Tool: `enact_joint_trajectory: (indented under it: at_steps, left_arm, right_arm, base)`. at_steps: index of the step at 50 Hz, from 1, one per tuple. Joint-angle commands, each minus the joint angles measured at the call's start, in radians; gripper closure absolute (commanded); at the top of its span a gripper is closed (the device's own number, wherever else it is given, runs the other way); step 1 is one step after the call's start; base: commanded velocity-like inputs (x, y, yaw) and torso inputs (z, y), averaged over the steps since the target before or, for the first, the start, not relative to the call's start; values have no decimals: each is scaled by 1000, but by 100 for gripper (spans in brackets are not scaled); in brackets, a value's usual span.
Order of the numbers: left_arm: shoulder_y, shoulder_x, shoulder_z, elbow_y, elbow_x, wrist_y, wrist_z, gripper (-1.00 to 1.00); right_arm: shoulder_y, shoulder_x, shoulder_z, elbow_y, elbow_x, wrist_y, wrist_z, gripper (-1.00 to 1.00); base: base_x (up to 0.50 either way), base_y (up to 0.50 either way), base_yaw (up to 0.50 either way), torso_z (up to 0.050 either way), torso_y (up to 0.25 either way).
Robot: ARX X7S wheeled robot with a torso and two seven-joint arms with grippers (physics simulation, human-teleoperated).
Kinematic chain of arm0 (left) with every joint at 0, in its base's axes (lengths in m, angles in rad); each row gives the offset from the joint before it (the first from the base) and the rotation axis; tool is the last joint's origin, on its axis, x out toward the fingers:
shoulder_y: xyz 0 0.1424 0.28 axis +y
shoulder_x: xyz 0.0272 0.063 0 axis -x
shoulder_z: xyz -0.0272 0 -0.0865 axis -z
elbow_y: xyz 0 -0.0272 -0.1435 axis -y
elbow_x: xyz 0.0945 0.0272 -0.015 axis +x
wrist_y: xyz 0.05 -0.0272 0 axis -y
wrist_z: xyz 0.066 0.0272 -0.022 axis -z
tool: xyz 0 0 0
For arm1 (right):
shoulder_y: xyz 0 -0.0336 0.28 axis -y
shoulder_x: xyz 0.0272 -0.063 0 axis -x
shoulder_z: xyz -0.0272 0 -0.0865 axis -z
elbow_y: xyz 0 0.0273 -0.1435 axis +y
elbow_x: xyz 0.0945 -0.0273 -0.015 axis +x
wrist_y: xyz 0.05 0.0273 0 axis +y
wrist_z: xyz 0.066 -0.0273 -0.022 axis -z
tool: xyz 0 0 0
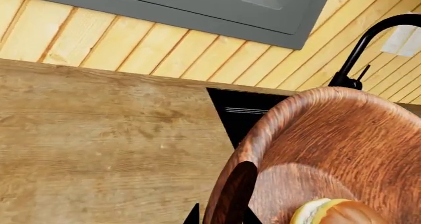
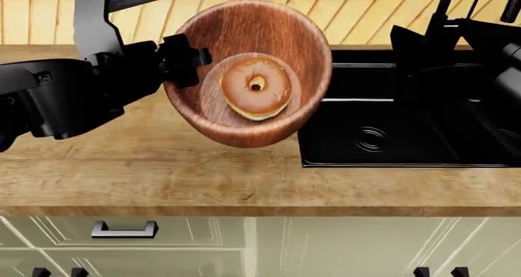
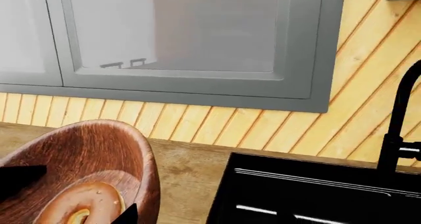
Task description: Pick up the bowl with donut and place it on the tray. Pick up the cupcake and place it on the tray.
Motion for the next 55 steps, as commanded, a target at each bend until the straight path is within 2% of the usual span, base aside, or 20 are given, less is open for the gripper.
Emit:
enact_joint_trajectory:
  at_steps: [1,55]
  left_arm:
    - [-13,11,-8,-14,8,17,-49,100]
    - [-2,-16,-31,17,-18,34,-50,100]
  right_arm:
    - [-19,13,7,2,-7,-7,-16,-100]
    - [-18,19,12,1,12,11,-19,-100]
  base:
    - [-77,-500,0,0,0]
    - [-52,-500,0,0,0]
